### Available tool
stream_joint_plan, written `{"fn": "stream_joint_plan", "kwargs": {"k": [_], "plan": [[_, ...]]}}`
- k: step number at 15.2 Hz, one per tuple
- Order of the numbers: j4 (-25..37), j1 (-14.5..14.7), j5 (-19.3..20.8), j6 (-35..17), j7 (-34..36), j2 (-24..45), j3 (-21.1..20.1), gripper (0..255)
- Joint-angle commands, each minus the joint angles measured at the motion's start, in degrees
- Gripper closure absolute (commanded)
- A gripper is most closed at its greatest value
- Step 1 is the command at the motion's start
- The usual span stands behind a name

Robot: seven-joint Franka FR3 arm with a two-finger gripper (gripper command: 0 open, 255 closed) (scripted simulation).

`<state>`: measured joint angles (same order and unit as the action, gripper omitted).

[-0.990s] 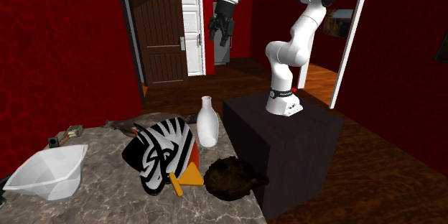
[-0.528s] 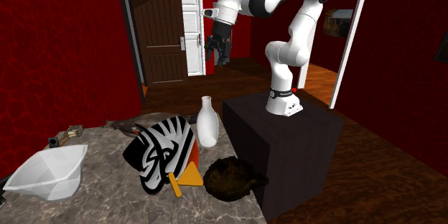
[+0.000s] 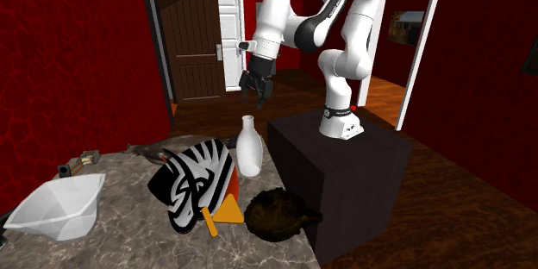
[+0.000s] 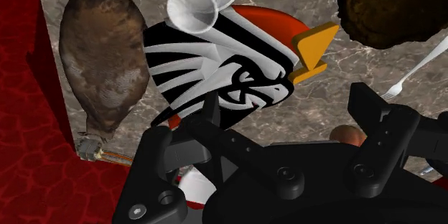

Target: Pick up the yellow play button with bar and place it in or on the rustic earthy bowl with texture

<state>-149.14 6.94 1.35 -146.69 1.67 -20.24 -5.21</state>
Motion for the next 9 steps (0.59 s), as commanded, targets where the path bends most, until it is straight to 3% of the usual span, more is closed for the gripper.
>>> {"fn": "stream_joint_plan", "kwargs": {"k": [1,5,9], "plan": [[0.36,0.23,0.14,-4.30,1.00,4.24,-0.85,0],[2.43,0.32,1.89,-11.76,4.14,13.19,-2.89,0],[5.90,0.50,6.66,-18.07,9.38,22.50,-4.25,0]]}}
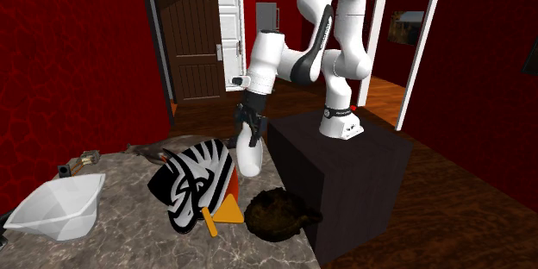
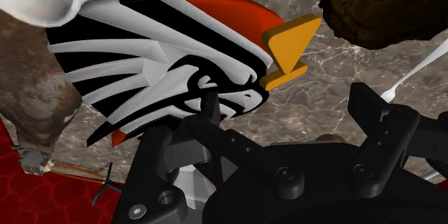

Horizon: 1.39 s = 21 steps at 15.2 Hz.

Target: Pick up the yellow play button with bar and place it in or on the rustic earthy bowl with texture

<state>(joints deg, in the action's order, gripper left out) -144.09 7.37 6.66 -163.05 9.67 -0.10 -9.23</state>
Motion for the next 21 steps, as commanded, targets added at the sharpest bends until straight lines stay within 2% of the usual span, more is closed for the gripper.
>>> {"fn": "stream_joint_plan", "kwargs": {"k": [1,3,7,12,21], "plan": [[1.94,0.36,3.06,-3.06,3.07,4.71,-0.21,0],[4.38,1.57,6.68,-5.49,6.61,9.38,0.50,0],[10.13,6.11,11.90,-9.48,12.26,18.45,3.83,0],[18.60,11.48,13.77,-13.02,15.71,29.38,7.16,0],[23.37,12.99,14.05,-15.23,16.30,36.20,8.89,0]]}}
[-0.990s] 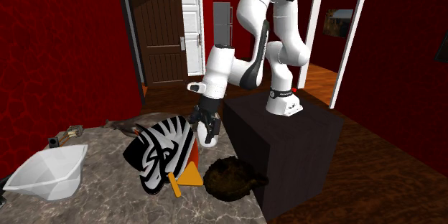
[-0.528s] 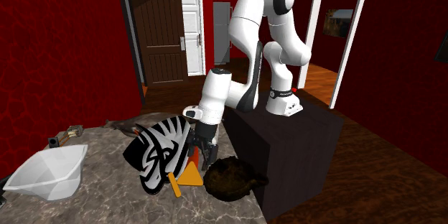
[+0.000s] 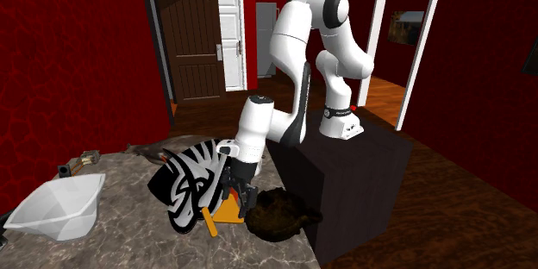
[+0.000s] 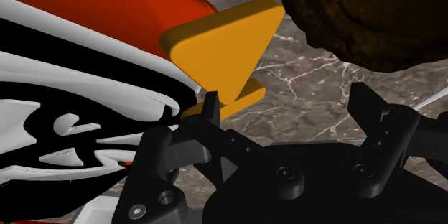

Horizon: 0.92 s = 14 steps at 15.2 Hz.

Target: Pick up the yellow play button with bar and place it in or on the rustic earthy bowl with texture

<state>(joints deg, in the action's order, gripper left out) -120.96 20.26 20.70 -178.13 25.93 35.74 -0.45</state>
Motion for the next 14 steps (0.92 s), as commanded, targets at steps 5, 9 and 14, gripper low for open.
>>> {"fn": "stream_joint_plan", "kwargs": {"k": [5,9,14], "plan": [[0.25,0.10,0.01,-0.15,0.04,0.36,0.11,0],[0.24,0.09,0.01,-0.15,0.04,0.36,0.11,255],[0.24,0.09,0.01,-0.15,0.04,0.36,0.11,255]]}}
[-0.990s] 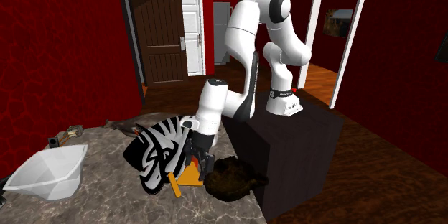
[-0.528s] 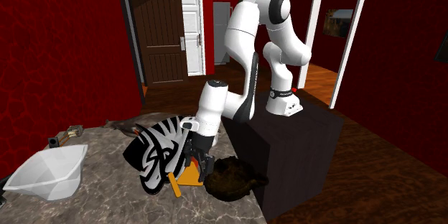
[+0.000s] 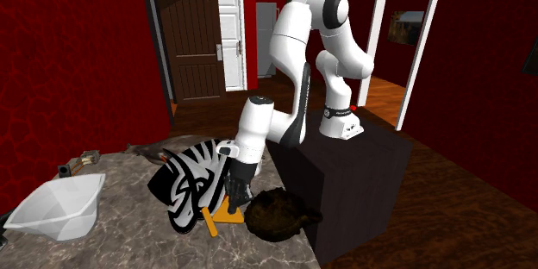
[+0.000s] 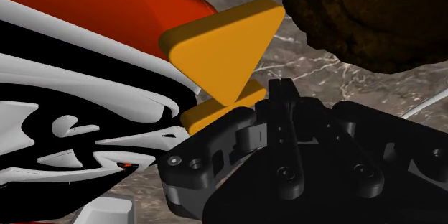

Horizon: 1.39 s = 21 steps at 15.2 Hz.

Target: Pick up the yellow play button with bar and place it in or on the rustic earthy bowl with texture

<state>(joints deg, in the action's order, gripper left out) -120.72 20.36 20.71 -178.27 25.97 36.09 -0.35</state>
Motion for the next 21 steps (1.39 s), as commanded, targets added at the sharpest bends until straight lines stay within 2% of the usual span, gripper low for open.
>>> {"fn": "stream_joint_plan", "kwargs": {"k": [1,3,4,5,6,7,8,9,10,11,12,14,15,21], "plan": [[0.00,0.00,0.00,0.00,0.00,0.00,0.00,255],[0.00,0.00,0.00,0.00,0.00,0.00,0.00,255],[0.00,0.00,0.00,0.00,0.00,0.00,0.00,0],[11.87,14.87,-2.27,21.98,4.73,3.68,11.16,0],[5.07,5.67,-1.00,3.38,1.77,1.79,4.89,0],[5.07,5.67,-1.01,3.38,1.76,1.79,4.90,0],[26.35,17.11,-2.26,38.89,2.22,9.87,12.06,0],[12.68,10.80,-1.56,7.46,2.53,5.21,8.68,0],[12.68,10.81,-1.58,7.46,2.51,5.21,8.69,0],[17.82,15.64,-1.50,19.77,5.11,7.09,12.18,0],[24.21,19.17,-2.06,32.41,6.36,10.21,14.54,0],[41.41,22.52,-2.71,58.65,7.12,20.04,16.64,0],[42.32,22.60,-2.75,59.82,7.09,20.60,16.71,0],[41.49,21.47,-2.48,56.66,7.28,22.63,16.88,0]]}}
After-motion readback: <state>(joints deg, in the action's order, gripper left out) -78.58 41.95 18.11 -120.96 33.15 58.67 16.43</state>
